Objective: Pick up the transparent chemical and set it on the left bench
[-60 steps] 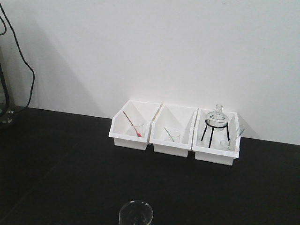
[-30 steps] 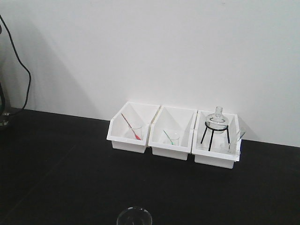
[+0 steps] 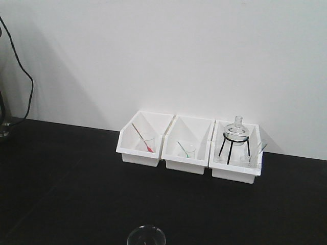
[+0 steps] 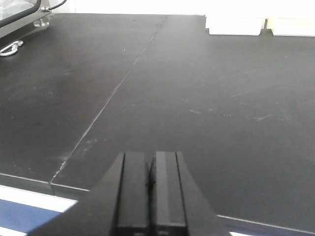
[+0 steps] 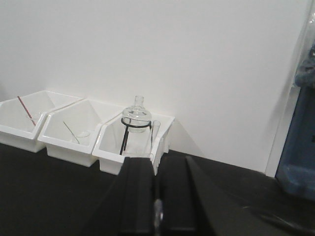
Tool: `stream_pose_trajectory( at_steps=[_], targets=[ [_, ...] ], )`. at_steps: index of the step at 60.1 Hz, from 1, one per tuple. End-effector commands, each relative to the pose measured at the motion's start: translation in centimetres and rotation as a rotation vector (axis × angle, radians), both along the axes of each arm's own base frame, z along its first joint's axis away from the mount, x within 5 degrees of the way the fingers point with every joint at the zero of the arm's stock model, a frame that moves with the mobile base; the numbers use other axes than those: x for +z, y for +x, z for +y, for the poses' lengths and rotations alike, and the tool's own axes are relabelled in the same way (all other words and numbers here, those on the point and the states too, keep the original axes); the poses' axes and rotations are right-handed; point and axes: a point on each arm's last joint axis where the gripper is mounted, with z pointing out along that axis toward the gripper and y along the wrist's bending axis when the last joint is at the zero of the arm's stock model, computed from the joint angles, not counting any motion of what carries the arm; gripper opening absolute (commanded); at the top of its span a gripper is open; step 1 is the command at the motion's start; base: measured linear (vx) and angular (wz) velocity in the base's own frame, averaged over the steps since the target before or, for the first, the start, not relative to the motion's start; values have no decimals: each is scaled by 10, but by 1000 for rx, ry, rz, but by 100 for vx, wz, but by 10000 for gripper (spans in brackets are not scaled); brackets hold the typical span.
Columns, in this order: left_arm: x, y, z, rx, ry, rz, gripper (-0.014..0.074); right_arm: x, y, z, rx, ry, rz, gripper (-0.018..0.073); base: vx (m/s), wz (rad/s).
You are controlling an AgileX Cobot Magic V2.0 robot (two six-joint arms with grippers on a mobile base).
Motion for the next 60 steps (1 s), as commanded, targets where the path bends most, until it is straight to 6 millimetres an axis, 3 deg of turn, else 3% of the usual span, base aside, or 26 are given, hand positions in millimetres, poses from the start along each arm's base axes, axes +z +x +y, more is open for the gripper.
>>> stream_pose_trajectory(
  at_steps=[1,14,29,40,47,60],
  targets=[
    [3,-1,0,-1,-14,-81,-3,16,9,10,101,-48,-117,10,0,0],
    [3,-1,0,-1,-14,-81,-3,23,46,40,321,-39,-71,-1,0,0],
    [3,-1,0,-1,-14,-81,-3,40,101,107,565,-17,13,0,0,0],
    [3,-1,0,-1,-14,-81,-3,50,122,152,681,-15,20,0,0,0],
    [3,-1,0,-1,-14,-81,-3,41,130,176,738,-26,59,0,0,0],
    [3,-1,0,-1,-14,-81,-3,11,134,204,809,-52,144,2,0,0]
  ],
)
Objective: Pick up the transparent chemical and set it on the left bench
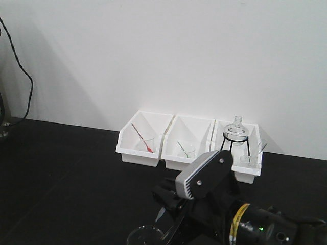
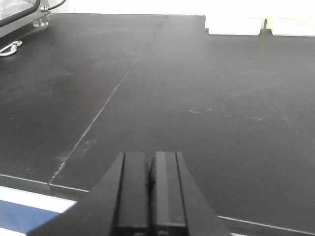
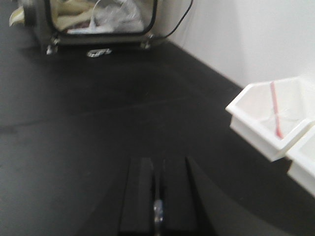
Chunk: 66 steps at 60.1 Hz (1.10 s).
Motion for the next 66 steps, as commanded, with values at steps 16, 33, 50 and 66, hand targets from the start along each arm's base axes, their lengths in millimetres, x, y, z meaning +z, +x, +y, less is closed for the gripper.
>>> stream_pose_trajectory(
  at_steps=[16,33,50,66],
  targets=[
    [3,-1,0,-1,-14,-81,-3,-12,11,19,55,42,-4,80,0,0],
    [3,-1,0,-1,-14,-81,-3,-31,17,24,53,13,44,433,0,0],
    [3,-1,0,-1,-14,-81,-3,-1,4,7,-5,2,24,505,0,0],
    [3,-1,0,-1,-14,-81,-3,65,-39,-42,-163,39,10,494,0,0]
  ],
)
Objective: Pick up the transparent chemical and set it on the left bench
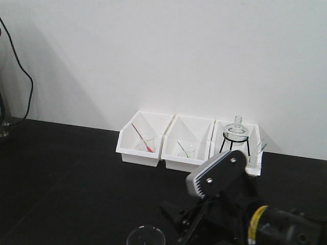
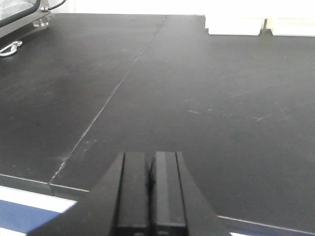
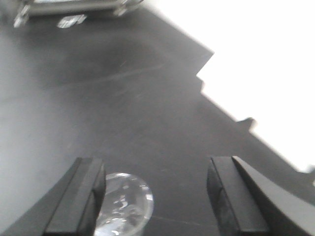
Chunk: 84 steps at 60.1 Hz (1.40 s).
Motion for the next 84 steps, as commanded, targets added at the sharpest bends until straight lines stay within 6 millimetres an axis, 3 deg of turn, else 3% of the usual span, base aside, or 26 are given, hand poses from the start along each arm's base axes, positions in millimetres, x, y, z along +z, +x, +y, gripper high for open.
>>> stream_pose_trajectory(
  at_steps=[1,17,34,47,54,62,75,84],
  targets=[
    [3,-1,0,-1,-14,-81,-3,36,-18,-13,-23,91,-61,494,0,0],
    [3,-1,0,-1,-14,-81,-3,54,-57,-56,-183,32,37,494,0,0],
    [3,-1,0,-1,-14,-81,-3,63,-69,-73,-220,-25,-26,480,0,0],
    [3,-1,0,-1,-14,-81,-3,67,-84,-115,-363,48,-72,265,0,0],
    [3,-1,0,-1,-14,-81,-3,45,-106,-143,-465,101,-200,130,0,0],
    [3,-1,0,-1,-14,-81,-3,0,-140,-162,-570,110,-305,-14,0,0],
    [3,-1,0,-1,-14,-81,-3,-80,-173,-171,-687,171,-233,-7,0,0],
    [3,-1,0,-1,-14,-81,-3,-122,-164,-168,-665,184,-225,-8,0,0]
  ],
)
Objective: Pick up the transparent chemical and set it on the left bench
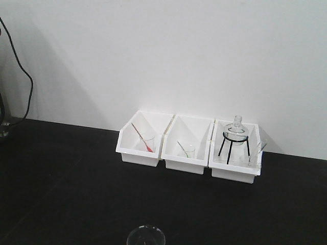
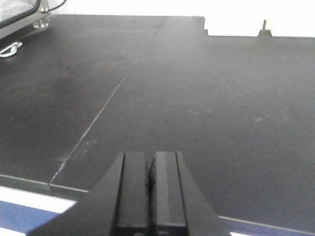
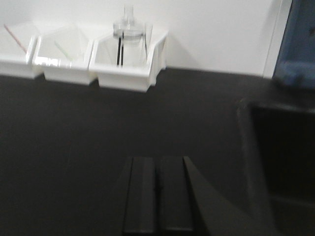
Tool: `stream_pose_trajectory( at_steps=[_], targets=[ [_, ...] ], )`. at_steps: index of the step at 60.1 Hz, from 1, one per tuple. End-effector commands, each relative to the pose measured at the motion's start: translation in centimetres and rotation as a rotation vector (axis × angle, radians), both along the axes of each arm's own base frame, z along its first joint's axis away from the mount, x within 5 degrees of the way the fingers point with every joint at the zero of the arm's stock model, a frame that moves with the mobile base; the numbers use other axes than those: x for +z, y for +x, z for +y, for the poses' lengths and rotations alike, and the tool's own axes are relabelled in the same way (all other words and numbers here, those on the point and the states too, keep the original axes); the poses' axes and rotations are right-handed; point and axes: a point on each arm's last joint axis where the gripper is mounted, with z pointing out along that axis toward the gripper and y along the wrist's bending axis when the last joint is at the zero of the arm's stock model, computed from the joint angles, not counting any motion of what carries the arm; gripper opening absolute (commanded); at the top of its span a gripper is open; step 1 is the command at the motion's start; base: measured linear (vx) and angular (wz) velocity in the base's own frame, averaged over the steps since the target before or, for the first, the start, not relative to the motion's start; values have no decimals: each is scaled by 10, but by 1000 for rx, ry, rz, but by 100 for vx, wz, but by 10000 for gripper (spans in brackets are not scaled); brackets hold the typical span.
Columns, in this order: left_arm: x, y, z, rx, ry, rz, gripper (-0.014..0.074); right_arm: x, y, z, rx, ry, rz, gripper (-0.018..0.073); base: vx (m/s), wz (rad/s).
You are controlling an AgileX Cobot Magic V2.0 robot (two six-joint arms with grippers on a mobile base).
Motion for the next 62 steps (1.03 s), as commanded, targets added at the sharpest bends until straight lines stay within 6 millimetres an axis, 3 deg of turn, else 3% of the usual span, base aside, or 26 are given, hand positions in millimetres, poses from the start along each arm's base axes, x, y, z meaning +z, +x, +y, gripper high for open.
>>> stream_pose_trajectory(
  at_steps=[1,62],
  targets=[
    [3,-1,0,-1,-14,-81,-3,-1,4,3,29,7,-153,-8,-1,1],
    [3,-1,0,-1,-14,-81,-3,3,3,4,30,51,-177,-8,0,0]
  ],
)
